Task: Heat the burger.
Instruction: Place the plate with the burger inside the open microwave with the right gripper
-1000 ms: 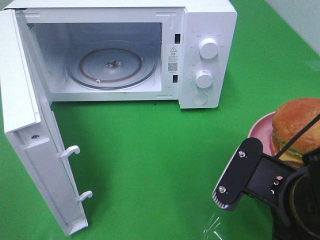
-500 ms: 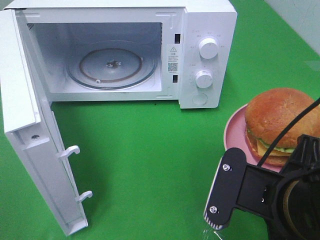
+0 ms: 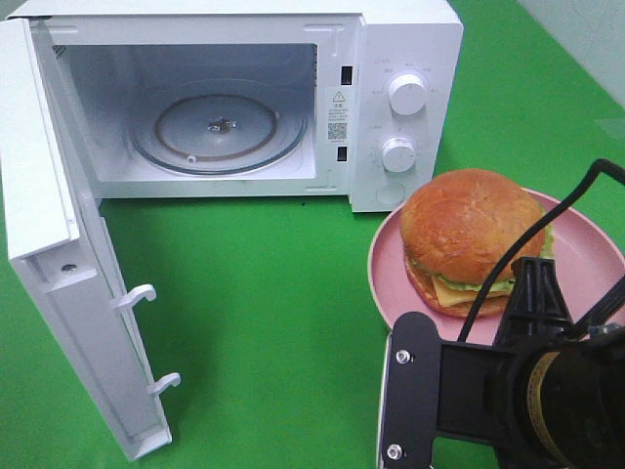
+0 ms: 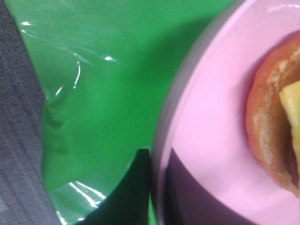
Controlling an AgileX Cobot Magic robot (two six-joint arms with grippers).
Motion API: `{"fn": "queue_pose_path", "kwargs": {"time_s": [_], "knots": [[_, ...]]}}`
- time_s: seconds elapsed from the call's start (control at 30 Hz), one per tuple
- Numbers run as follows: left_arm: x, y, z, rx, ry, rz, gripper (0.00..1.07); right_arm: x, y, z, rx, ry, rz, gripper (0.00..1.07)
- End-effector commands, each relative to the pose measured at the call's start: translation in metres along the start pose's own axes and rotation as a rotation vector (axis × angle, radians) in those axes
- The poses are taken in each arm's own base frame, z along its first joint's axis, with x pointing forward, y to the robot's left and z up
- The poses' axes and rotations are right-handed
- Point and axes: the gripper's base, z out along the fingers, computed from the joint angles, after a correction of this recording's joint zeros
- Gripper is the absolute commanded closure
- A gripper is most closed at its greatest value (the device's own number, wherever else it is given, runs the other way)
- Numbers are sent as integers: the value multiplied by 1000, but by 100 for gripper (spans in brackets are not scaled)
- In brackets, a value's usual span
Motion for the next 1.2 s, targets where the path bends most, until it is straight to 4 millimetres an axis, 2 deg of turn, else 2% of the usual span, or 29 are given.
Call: {"fn": "queue_pose_path", "kwargs": {"time_s": [0.03, 0.4, 0.9, 1.2], "knots": [[1, 0, -2, 6, -33, -1, 9, -2, -7, -2, 83, -39, -117, 107], [1, 0, -2, 6, -33, -1, 9, -14, -4, -3, 65, -164, -183, 107], [1, 0, -2, 6, -33, -1, 9, -24, 1, -3, 30, -298, -450, 107], [1, 0, -2, 6, -33, -1, 9, -17, -19, 12, -1, -296, -495, 107]]}}
